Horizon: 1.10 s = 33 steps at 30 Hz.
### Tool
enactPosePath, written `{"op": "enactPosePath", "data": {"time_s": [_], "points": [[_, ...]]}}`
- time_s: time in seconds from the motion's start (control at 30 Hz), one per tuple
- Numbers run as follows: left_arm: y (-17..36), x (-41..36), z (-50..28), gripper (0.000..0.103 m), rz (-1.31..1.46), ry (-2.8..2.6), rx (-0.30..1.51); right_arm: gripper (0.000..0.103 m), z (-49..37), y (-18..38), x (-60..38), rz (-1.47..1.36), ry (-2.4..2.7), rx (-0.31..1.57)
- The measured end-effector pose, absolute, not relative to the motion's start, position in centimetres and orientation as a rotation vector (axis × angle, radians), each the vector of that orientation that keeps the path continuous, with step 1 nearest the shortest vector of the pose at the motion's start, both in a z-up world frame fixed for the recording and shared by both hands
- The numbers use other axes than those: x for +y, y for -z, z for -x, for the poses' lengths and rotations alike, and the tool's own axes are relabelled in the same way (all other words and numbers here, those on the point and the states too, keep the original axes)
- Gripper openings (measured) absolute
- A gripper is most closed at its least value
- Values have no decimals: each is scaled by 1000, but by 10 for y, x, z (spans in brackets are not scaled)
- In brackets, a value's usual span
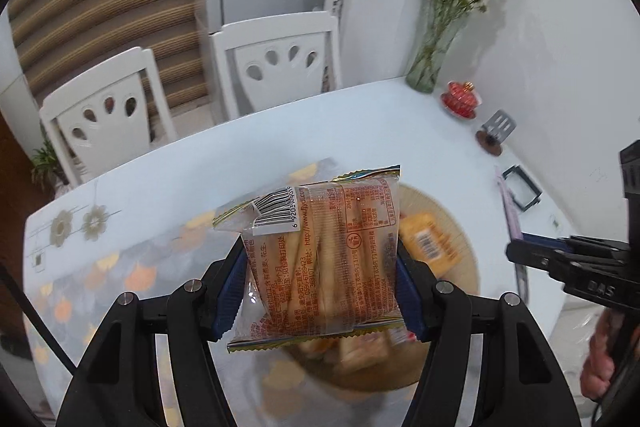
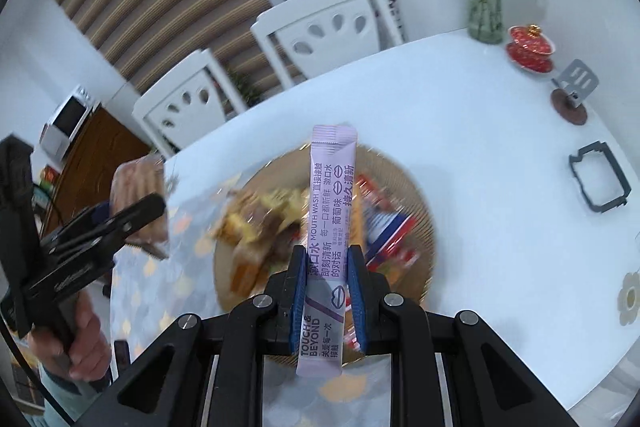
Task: Organize snacks
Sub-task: 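Open both grippers to release the sachet and sausage packet into the bowl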
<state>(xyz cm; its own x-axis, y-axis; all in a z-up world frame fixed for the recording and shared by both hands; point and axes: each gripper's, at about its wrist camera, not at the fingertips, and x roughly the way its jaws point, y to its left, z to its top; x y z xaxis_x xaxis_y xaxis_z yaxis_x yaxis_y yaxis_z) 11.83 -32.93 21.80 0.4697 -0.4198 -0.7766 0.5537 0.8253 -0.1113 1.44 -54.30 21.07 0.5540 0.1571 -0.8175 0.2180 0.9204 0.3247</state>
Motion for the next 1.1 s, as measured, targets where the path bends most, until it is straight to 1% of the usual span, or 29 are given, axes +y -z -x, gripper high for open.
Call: {"op": "enactPosePath", "data": {"time_s": [0.07,0.23,0.27,0.3,0.33,0.37,0.43,0.7,0.97,1.1], "points": [[-213,-339,-121,63,-145,612,927,19,-18,-212,-550,-411,45,1000],[-186,-361,-124,63,-129,623,1004,19,-46,-193,-550,-413,39,1024],[-183,-364,-124,64,-123,628,1016,19,-51,-189,-549,-407,37,1027],[-177,-367,-126,68,-105,634,1035,19,-56,-184,-549,-393,33,1039],[-173,-368,-127,72,-94,637,1052,23,-62,-177,-549,-383,31,1063],[-168,-370,-129,78,-84,639,1076,33,-65,-171,-549,-380,29,1089],[-161,-367,-131,78,-50,630,1110,42,-70,-158,-551,-394,13,1133],[-154,-331,-121,78,62,585,1136,43,-53,-138,-562,-438,10,1174],[-163,-305,-99,78,46,497,1097,43,-44,-137,-544,-431,-44,1177],[-170,-289,-78,78,-20,421,1062,43,-42,-143,-521,-419,-100,1169]]}}
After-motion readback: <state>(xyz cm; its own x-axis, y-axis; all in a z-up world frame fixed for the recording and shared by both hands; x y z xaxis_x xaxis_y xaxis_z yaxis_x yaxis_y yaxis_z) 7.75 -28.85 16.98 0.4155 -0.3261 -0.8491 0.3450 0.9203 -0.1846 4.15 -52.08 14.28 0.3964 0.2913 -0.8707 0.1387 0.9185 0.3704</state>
